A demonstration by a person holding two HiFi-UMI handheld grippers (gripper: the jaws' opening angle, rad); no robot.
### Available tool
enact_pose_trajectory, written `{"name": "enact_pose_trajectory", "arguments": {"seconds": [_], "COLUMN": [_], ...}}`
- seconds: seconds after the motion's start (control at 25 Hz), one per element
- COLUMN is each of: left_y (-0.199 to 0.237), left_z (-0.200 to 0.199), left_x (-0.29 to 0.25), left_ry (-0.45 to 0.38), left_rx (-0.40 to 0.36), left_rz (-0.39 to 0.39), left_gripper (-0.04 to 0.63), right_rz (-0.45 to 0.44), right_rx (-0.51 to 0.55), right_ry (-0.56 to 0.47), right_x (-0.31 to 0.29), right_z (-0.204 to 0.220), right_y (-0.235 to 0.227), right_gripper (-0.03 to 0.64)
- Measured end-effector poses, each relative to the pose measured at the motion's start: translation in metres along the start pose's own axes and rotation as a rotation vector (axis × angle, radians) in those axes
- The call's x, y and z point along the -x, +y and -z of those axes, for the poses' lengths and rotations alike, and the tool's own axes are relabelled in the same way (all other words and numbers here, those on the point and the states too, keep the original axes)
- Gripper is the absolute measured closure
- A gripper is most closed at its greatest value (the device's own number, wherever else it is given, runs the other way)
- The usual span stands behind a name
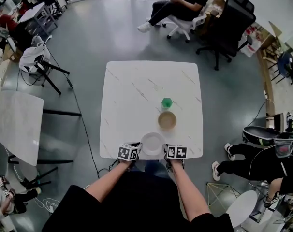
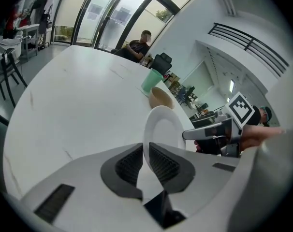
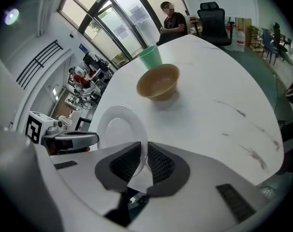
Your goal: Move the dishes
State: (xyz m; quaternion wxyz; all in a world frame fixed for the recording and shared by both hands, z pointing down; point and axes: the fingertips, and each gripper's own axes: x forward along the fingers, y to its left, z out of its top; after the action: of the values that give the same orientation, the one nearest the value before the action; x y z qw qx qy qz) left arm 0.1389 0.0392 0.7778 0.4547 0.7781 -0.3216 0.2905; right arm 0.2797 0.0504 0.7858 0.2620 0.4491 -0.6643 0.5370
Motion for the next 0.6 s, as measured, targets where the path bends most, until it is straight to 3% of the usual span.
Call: {"name": "enact_pose_trajectory", "arguments": {"seconds": [0.28, 0.6], "left_y": [-0.052, -0.06], "left_z": [-0.003, -0.006], "left_x": [-0.052, -0.083], "left_ry": [0.009, 0.013], "left_rx": [0.004, 0.01], "left_rz": [0.011, -0.075], "left_gripper": [0.543, 0.543], "right_rz": [0.019, 0.005], "right_rx": [-0.013, -0.004], "right_ry": [0.022, 0.088], "right_x": [0.025, 0.016], "right_z": [0.001, 0.006], "right_y": [-0.069, -0.101], "right_gripper": [0.558, 0.557]}}
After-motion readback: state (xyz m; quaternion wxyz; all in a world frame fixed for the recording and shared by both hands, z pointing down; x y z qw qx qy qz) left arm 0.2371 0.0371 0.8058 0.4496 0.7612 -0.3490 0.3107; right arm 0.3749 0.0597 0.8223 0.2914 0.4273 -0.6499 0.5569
